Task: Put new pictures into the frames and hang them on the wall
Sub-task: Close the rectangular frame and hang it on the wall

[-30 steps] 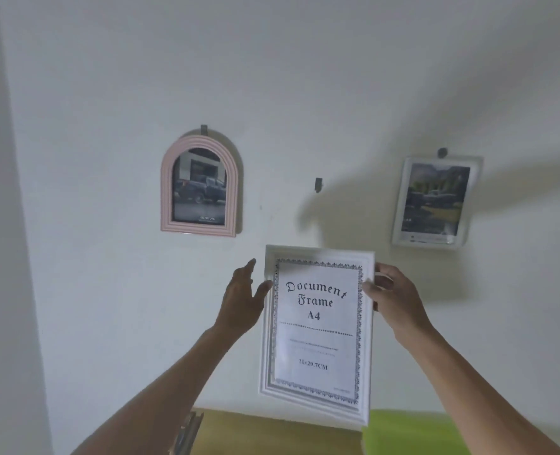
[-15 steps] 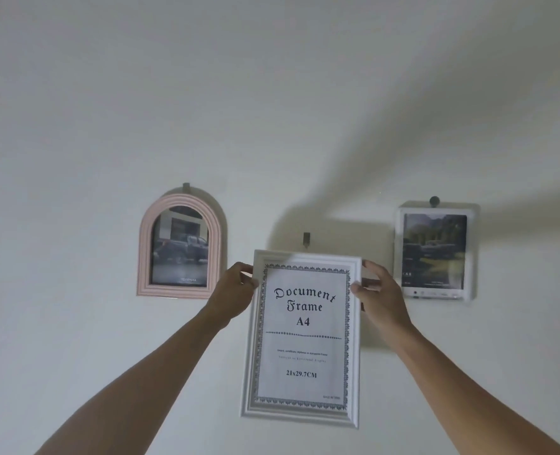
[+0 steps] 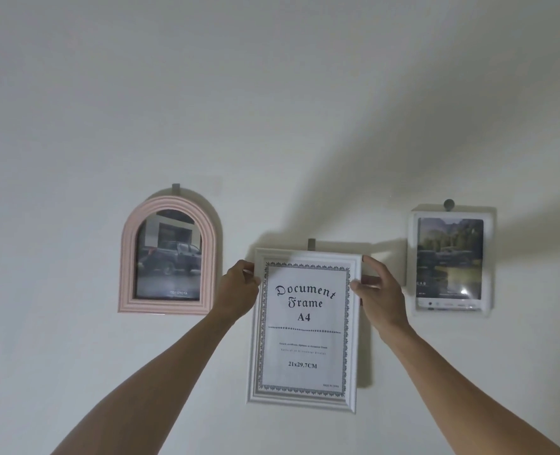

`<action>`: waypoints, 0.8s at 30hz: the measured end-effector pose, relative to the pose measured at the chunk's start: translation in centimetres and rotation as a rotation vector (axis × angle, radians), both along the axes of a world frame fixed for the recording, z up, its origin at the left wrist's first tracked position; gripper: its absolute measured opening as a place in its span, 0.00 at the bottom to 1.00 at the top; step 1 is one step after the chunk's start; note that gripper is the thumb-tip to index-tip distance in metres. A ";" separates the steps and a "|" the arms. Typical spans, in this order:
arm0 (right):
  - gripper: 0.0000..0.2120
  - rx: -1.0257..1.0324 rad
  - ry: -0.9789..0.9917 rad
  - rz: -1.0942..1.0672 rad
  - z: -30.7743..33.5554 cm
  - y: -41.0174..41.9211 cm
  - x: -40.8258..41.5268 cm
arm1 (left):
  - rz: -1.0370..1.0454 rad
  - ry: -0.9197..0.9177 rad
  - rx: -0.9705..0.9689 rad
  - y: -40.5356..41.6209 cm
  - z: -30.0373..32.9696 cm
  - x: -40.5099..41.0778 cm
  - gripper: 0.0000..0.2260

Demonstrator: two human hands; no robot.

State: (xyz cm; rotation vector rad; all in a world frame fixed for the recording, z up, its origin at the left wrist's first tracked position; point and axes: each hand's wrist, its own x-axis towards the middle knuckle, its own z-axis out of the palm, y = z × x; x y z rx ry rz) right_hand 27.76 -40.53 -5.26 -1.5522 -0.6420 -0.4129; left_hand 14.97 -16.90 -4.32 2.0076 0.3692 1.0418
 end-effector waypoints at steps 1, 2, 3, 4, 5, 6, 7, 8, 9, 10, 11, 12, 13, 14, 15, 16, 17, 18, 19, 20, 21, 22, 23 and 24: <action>0.23 -0.006 -0.016 -0.009 -0.3 0.1 0.0 | 0.008 0.000 0.012 0.1 -0.1 0.1 0.09; 0.22 -0.013 -0.037 -0.024 -0.5 0.2 0.1 | 0.018 -0.002 0.025 0.1 -0.3 0.1 0.09; 0.22 -0.019 -0.062 -0.043 -0.7 0.3 0.2 | 0.029 -0.007 0.039 0.2 -0.3 0.2 0.09; 0.21 -0.022 -0.083 -0.062 -0.9 0.3 0.2 | 0.042 -0.016 0.057 0.1 -0.4 0.3 0.08; 0.21 -0.022 -0.099 -0.078 -1.0 0.3 0.3 | 0.057 -0.028 0.074 0.1 -0.5 0.3 0.08; 0.20 -0.023 -0.108 -0.091 -1.1 0.3 0.4 | 0.070 -0.043 0.091 -0.1 -0.5 0.3 0.08; 0.19 -0.029 -0.115 -0.102 -1.2 0.3 0.3 | 0.086 -0.059 0.106 -0.2 -0.6 0.3 0.08; 0.18 -0.037 -0.121 -0.111 -1.2 0.4 0.3 | 0.106 -0.077 0.123 -0.4 -0.7 0.2 0.09; 0.17 -0.043 -0.127 -0.117 -1.2 0.4 0.2 | 0.130 -0.091 0.143 -0.4 -0.8 0.2 0.09; 0.17 -0.042 -0.133 -0.122 -1.2 0.4 0.1 | 0.154 -0.091 0.172 -0.4 -0.8 0.3 0.09; 0.16 -0.040 -0.135 -0.125 -1.1 0.4 0.0 | 0.177 -0.079 0.210 -0.4 -0.8 0.4 0.09; 0.15 -0.036 -0.134 -0.125 -1.0 0.5 0.0 | 0.199 -0.062 0.245 -0.4 -0.8 0.5 0.07; 0.14 -0.037 -0.132 -0.125 -1.0 0.5 -0.1 | 0.214 -0.050 0.266 -0.4 -0.7 0.5 0.07; 0.13 -0.042 -0.133 -0.127 -0.9 0.5 -0.2 | 0.218 -0.051 0.274 -0.4 -0.6 0.5 0.07; 0.13 -0.051 -0.135 -0.129 -0.8 0.5 -0.2 | 0.210 -0.059 0.266 -0.4 -0.6 0.6 0.08; 0.12 -0.058 -0.137 -0.129 -0.8 0.5 -0.2 | 0.196 -0.074 0.251 -0.4 -0.5 0.6 0.09; 0.12 -0.063 -0.139 -0.129 -0.7 0.5 -0.2 | 0.184 -0.083 0.232 -0.3 -0.5 0.6 0.09; 0.12 -0.068 -0.141 -0.131 -0.7 0.4 -0.1 | 0.175 -0.089 0.219 -0.3 -0.5 0.6 0.10; 0.12 -0.072 -0.142 -0.133 -0.7 0.4 0.0 | 0.167 -0.098 0.212 -0.2 -0.5 0.6 0.10; 0.12 -0.074 -0.141 -0.134 -0.6 0.4 0.0 | 0.160 -0.107 0.211 -0.2 -0.5 0.6 0.10; 0.12 -0.075 -0.142 -0.135 -0.6 0.4 0.1 | 0.150 -0.118 0.210 -0.1 -0.5 0.6 0.09; 0.12 -0.074 -0.145 -0.137 -0.7 0.4 0.1 | 0.138 -0.129 0.204 -0.1 -0.5 0.4 0.08; 0.12 -0.074 -0.150 -0.140 -0.7 0.4 0.2 | 0.126 -0.139 0.194 -0.1 -0.5 0.4 0.07; 0.12 -0.070 -0.153 -0.144 -0.7 0.5 0.2 | 0.114 -0.147 0.184 0.0 -0.5 0.4 0.06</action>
